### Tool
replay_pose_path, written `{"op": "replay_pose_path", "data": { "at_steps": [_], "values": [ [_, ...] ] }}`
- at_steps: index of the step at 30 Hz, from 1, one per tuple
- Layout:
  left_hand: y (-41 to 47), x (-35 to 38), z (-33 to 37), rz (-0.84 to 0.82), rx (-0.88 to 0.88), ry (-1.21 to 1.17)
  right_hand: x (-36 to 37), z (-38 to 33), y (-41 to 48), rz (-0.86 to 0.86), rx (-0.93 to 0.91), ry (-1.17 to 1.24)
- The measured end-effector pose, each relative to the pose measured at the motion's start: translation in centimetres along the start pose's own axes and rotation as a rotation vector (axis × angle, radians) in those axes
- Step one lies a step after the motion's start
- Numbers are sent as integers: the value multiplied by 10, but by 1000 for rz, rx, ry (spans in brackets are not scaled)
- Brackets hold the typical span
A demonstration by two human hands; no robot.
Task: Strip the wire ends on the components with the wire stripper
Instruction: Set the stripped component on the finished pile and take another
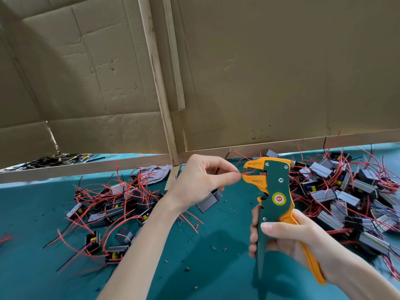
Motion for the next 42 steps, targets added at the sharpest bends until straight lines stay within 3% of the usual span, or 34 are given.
{"op": "replay_pose_path", "data": {
  "at_steps": [15, 20, 26, 31, 36, 40, 42],
  "values": [
    [-4, -7, -4, -104, -110, 36, 1, 8, -4, 39, -10, -157],
    [-2, -11, -7, -105, -117, 120, -1, 16, -4, 171, -56, -227],
    [2, -19, -11, -15, -89, 183, 5, 13, 4, -14, -25, 37],
    [6, -36, -3, 147, 7, 415, -5, 17, 9, 2, -14, 53],
    [18, -18, 31, 326, 218, 360, -14, 25, 13, 107, 84, 84],
    [42, 49, 54, 294, 391, 268, -20, 30, 16, 190, 144, 112],
    [53, 91, 52, 167, 357, 204, -21, 31, 17, 193, 170, 144]
  ]
}}
Point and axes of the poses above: each hand's wrist, its own y-axis towards the middle knuckle, its own x-axis out of the palm, z = x × y, the point moved 5 cm from there along y, towards the middle knuckle, and after that the axes turned 6 degrees about z, right-handed, at the moved point
